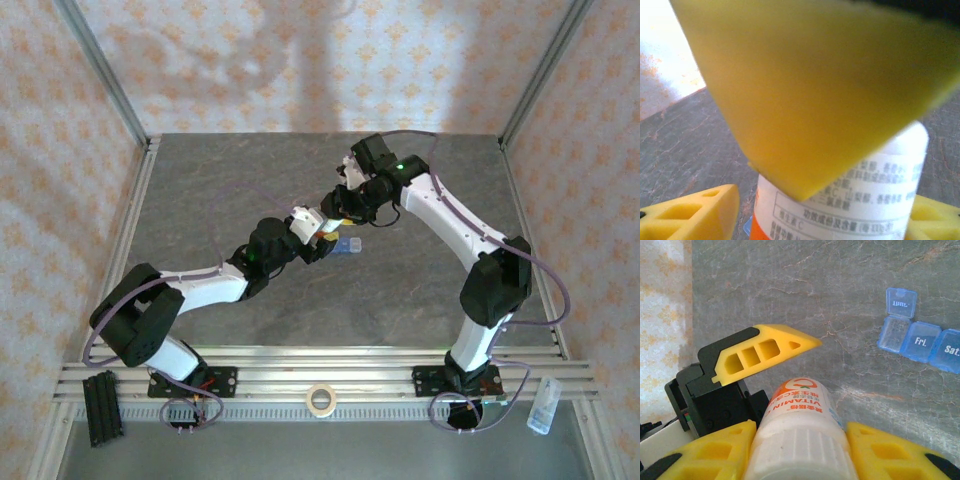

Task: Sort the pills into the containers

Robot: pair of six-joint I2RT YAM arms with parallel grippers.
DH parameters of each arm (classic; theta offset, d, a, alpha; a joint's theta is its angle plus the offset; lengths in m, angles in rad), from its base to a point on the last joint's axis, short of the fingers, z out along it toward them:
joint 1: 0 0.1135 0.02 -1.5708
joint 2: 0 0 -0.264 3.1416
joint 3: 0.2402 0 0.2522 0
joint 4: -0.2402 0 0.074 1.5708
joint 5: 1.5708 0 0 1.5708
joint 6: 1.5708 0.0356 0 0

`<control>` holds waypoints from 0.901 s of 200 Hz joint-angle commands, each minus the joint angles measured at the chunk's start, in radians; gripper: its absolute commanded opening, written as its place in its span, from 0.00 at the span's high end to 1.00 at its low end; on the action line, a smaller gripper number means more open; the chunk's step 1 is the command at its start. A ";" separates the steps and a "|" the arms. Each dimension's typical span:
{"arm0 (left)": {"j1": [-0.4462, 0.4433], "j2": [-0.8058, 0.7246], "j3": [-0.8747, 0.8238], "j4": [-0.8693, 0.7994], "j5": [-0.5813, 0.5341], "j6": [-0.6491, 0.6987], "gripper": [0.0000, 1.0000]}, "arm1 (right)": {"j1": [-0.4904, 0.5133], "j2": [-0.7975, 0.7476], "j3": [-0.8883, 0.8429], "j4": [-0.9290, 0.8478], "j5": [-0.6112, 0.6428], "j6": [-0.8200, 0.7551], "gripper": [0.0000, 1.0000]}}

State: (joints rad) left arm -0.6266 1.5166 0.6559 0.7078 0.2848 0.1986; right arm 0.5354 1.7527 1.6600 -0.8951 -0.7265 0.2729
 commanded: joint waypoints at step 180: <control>0.000 -0.041 0.055 -0.093 0.005 -0.087 0.89 | -0.212 -0.259 -0.252 0.257 -0.047 0.228 0.18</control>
State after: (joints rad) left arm -0.6281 1.5146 0.6773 0.6495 0.3061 0.1387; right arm 0.3328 1.5604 1.4567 -0.7155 -0.7933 0.4240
